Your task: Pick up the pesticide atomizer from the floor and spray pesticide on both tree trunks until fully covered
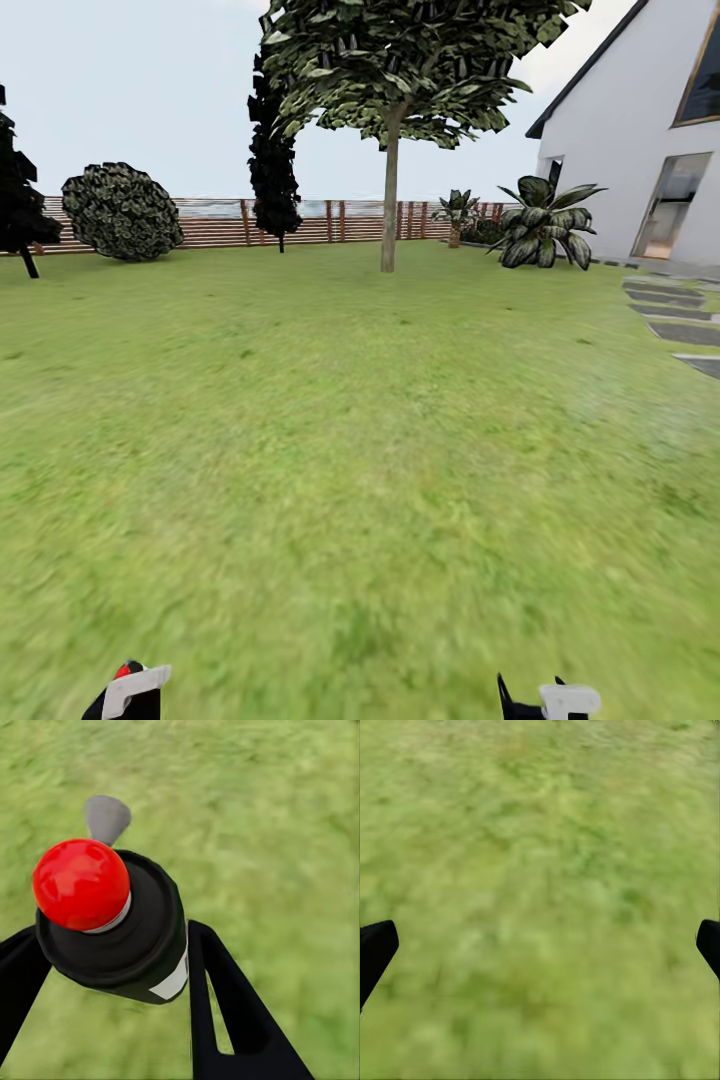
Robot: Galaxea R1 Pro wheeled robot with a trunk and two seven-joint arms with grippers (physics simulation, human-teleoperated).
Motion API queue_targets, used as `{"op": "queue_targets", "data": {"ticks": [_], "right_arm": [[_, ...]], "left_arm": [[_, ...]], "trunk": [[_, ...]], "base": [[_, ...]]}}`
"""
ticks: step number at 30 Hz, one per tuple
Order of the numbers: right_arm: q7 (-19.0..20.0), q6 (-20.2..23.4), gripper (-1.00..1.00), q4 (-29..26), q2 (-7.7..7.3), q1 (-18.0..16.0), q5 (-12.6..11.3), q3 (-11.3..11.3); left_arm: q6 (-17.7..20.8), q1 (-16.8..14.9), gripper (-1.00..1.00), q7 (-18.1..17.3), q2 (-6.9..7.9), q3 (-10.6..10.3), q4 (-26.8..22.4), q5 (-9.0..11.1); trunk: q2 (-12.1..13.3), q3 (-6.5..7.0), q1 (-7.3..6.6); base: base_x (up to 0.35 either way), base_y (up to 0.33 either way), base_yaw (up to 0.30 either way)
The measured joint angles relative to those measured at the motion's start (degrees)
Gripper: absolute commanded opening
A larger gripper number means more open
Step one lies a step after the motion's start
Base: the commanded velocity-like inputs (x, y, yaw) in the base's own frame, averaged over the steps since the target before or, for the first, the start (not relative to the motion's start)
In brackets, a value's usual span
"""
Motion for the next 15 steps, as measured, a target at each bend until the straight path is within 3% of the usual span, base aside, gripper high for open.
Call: {"op": "queue_targets", "data": {"ticks": [10,15], "right_arm": [[0.0,0.0,1.0,-0.1,0.0,0.0,0.0,0.1],[0.0,0.0,1.0,-0.1,0.0,0.0,0.0,0.0]], "left_arm": [[0.0,0.0,-1.0,0.0,0.0,0.0,0.0,0.0],[-0.1,0.0,-1.0,0.0,0.0,0.0,0.0,0.0]], "trunk": [[0.0,0.0,0.0],[0.0,0.0,0.0]], "base": [[0.338,0.0,-0.001],[0.338,0.0,-0.148]]}}
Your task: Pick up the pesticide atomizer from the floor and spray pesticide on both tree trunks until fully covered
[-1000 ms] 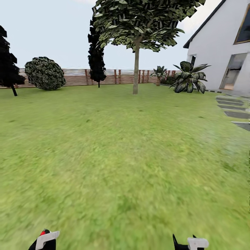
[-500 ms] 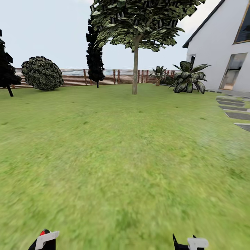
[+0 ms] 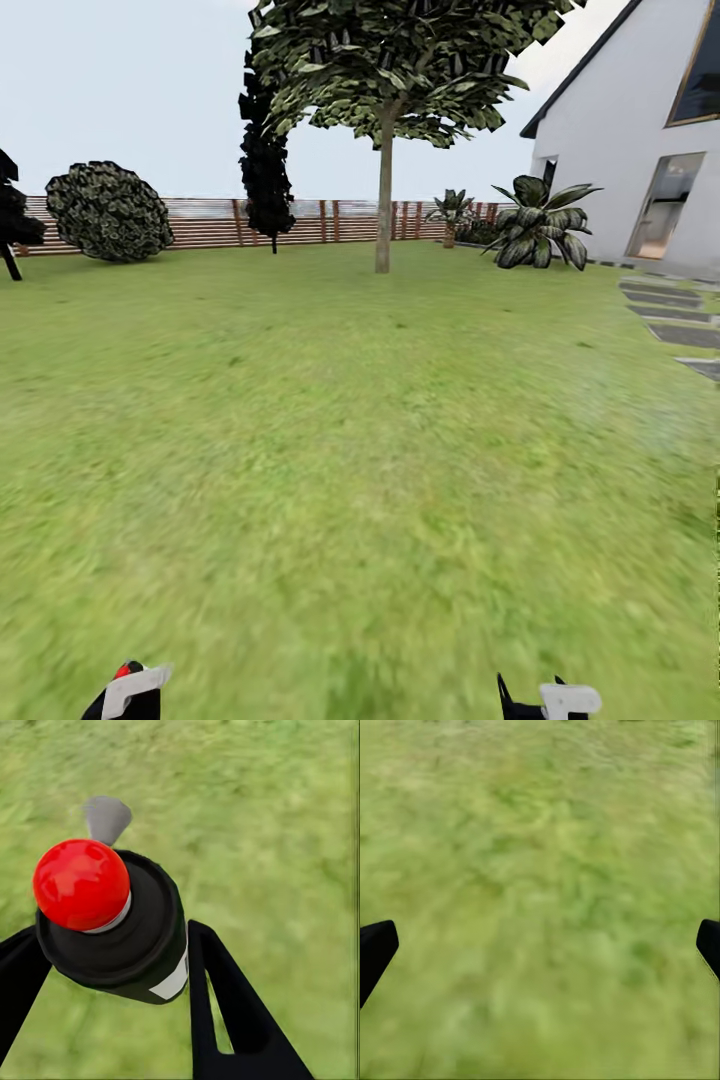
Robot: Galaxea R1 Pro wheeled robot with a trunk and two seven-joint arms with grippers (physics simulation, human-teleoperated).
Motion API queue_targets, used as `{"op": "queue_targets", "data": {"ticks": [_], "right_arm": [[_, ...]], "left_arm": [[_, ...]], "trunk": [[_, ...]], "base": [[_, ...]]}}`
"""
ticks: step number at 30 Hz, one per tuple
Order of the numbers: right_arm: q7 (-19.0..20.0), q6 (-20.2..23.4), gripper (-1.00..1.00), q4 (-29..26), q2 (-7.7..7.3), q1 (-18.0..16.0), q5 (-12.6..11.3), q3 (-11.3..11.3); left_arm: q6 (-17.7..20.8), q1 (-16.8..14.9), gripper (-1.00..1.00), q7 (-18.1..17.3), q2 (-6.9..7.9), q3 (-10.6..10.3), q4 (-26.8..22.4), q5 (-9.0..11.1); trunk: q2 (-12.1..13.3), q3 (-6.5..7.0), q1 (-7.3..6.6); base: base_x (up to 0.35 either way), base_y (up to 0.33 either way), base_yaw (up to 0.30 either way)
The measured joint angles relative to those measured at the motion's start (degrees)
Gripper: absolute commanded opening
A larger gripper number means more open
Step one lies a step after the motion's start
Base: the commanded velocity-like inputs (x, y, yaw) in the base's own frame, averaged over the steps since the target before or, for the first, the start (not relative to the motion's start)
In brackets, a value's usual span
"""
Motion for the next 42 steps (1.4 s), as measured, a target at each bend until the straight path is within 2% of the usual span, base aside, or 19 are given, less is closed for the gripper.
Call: {"op": "queue_targets", "data": {"ticks": [11,42], "right_arm": [[0.0,0.0,1.0,0.0,0.0,0.0,0.0,0.0],[0.0,0.0,1.0,-0.1,0.0,0.0,0.0,0.0]], "left_arm": [[0.0,0.0,-1.0,0.0,0.0,0.0,0.0,0.0],[0.0,0.0,-1.0,0.0,0.0,0.0,0.0,0.0]], "trunk": [[0.0,0.0,0.0],[0.0,0.0,0.0]], "base": [[0.338,0.0,-0.194],[0.338,0.0,-0.003]]}}
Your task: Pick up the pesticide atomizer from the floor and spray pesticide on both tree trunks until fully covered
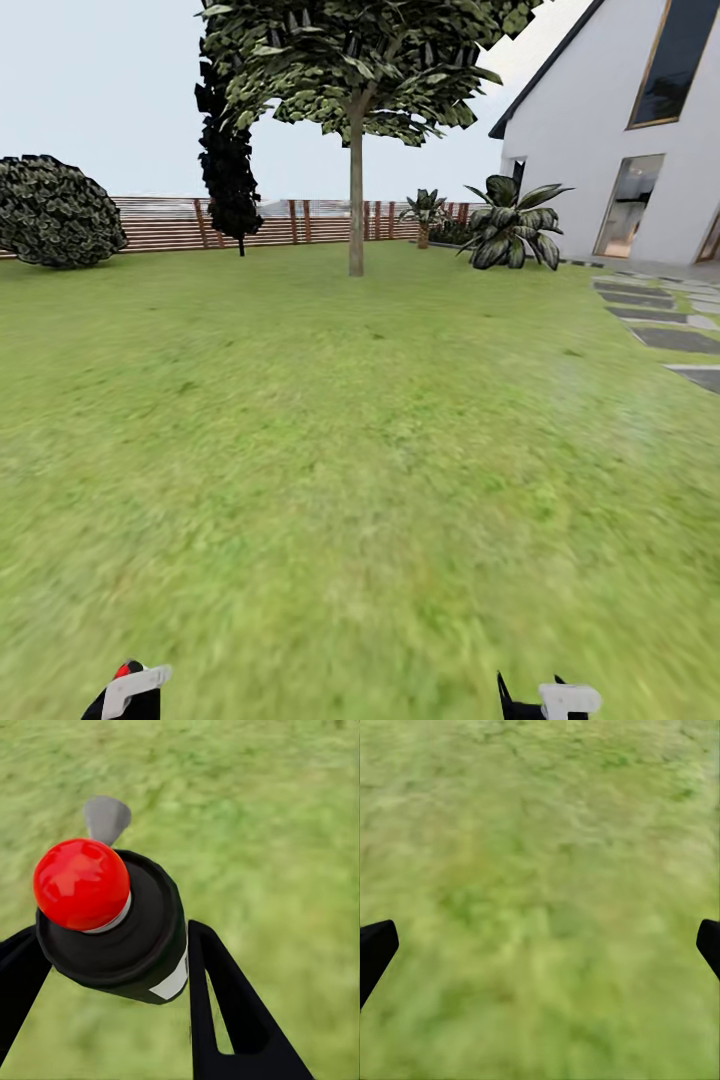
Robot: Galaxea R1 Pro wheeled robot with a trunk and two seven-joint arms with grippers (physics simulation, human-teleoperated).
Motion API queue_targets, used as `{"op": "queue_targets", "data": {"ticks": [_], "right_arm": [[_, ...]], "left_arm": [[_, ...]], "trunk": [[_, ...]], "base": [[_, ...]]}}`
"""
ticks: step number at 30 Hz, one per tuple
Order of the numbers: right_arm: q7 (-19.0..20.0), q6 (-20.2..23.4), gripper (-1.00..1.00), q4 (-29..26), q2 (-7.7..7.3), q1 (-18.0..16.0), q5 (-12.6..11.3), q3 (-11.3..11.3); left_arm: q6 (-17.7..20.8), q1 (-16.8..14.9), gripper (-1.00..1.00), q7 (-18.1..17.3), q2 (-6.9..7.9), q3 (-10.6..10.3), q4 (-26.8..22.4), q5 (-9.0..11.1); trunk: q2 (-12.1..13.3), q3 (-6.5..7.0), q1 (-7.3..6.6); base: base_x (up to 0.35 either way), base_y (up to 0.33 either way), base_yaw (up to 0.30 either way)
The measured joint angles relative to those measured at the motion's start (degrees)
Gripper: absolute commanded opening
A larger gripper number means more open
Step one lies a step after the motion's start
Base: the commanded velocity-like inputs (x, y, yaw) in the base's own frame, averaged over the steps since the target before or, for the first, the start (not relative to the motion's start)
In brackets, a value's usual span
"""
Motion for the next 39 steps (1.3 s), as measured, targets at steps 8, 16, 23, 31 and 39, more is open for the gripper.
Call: {"op": "queue_targets", "data": {"ticks": [8,16,23,31,39], "right_arm": [[0.0,0.0,1.0,0.1,0.0,0.0,0.0,0.0],[0.0,0.0,1.0,0.3,0.0,0.0,0.1,0.0],[0.0,0.0,1.0,0.2,0.0,0.0,0.0,0.0],[0.0,0.0,1.0,0.2,0.0,0.0,0.0,0.0],[0.0,0.0,1.0,0.2,0.0,0.0,0.0,0.0]], "left_arm": [[0.0,0.0,-1.0,0.0,0.0,0.0,0.0,0.0],[0.2,0.0,-1.0,0.0,0.0,0.0,0.0,0.0],[0.2,0.0,-1.0,0.0,0.0,0.0,0.0,0.0],[0.1,0.0,-1.0,0.0,0.0,0.0,0.0,0.0],[0.1,0.0,-1.0,0.0,0.0,0.0,0.0,0.0]], "trunk": [[0.0,0.0,0.0],[0.0,0.0,0.0],[0.0,0.0,0.0],[0.0,0.0,0.0],[0.0,0.0,0.0]], "base": [[0.338,0.0,0.0],[0.338,0.0,0.0],[0.338,0.0,0.0],[0.338,0.0,0.0],[0.338,0.0,0.0]]}}
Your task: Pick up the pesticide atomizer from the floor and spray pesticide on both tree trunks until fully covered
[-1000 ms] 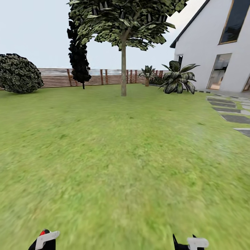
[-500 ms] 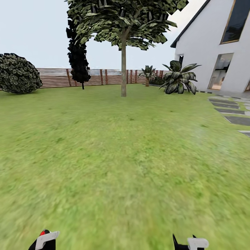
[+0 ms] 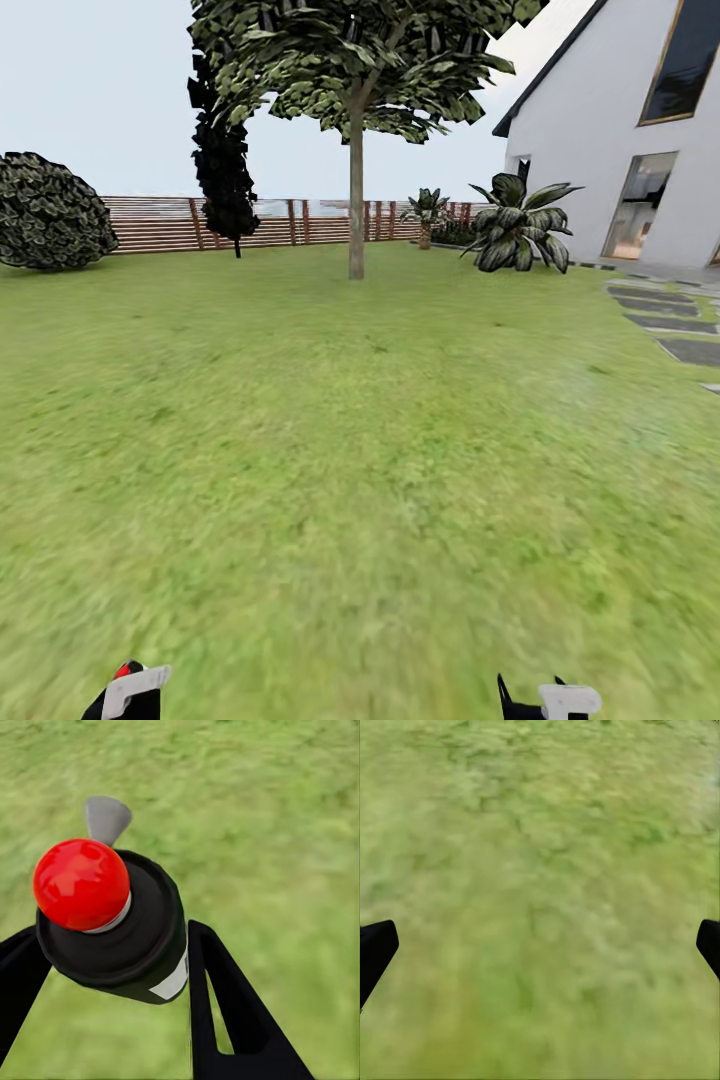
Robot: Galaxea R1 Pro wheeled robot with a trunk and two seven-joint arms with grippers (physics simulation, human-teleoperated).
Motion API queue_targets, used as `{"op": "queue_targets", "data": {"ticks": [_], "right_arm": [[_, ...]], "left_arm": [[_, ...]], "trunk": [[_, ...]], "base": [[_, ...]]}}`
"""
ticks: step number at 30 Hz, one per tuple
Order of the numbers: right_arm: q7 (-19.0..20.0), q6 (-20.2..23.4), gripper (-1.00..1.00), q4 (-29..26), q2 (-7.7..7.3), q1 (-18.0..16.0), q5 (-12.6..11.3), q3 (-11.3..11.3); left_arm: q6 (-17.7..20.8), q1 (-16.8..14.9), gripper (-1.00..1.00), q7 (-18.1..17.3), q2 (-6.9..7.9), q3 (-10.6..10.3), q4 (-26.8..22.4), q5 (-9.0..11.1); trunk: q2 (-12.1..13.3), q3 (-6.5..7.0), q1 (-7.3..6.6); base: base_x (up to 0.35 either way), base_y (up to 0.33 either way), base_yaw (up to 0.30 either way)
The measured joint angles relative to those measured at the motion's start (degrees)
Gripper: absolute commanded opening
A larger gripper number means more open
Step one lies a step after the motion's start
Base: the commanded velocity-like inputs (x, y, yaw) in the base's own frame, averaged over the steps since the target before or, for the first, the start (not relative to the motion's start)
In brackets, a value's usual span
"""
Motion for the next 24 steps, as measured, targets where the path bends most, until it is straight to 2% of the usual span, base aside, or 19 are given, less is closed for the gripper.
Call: {"op": "queue_targets", "data": {"ticks": [24], "right_arm": [[0.0,0.0,1.0,0.0,0.0,0.0,0.0,0.0]], "left_arm": [[0.0,0.0,-1.0,0.0,0.0,0.0,0.0,0.0]], "trunk": [[0.0,0.0,0.0]], "base": [[0.338,0.0,0.0]]}}
